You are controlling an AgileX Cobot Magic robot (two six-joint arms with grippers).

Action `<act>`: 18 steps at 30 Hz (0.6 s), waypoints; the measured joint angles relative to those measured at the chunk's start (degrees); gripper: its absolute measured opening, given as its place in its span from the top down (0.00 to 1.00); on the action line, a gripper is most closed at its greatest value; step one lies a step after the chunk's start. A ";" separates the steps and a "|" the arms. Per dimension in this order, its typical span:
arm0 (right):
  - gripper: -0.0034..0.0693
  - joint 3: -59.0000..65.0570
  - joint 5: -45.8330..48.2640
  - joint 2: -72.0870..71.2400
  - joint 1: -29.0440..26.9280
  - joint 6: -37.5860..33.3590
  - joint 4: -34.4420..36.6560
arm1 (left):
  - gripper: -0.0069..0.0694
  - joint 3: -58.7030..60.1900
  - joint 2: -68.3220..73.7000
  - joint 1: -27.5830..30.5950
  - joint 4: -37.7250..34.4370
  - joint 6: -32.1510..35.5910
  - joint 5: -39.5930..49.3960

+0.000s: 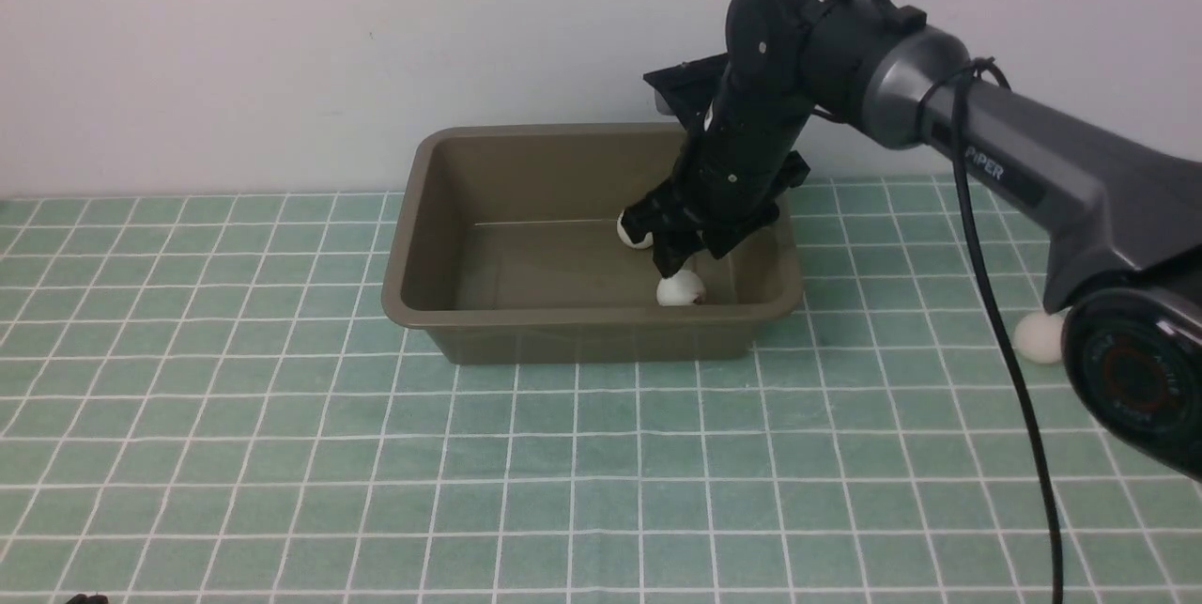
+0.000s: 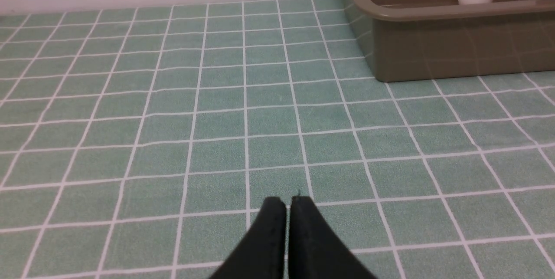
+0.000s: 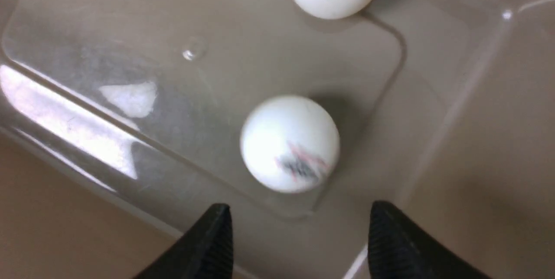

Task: Put the table tennis balls in the box on the green coffee tablecloth.
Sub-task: 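Release the ping pong ball into the bin and lift the gripper away, then reach for and grasp a ping pong ball on the table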

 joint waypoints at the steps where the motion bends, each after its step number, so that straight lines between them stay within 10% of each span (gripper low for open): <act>1: 0.42 0.02 0.00 -0.35 0.00 0.00 -0.99 | 0.91 0.00 0.00 0.00 0.00 0.00 0.00; 18: 0.42 14.93 0.50 -27.48 -14.63 3.97 -8.60 | 0.91 0.00 0.00 0.00 0.00 0.00 0.00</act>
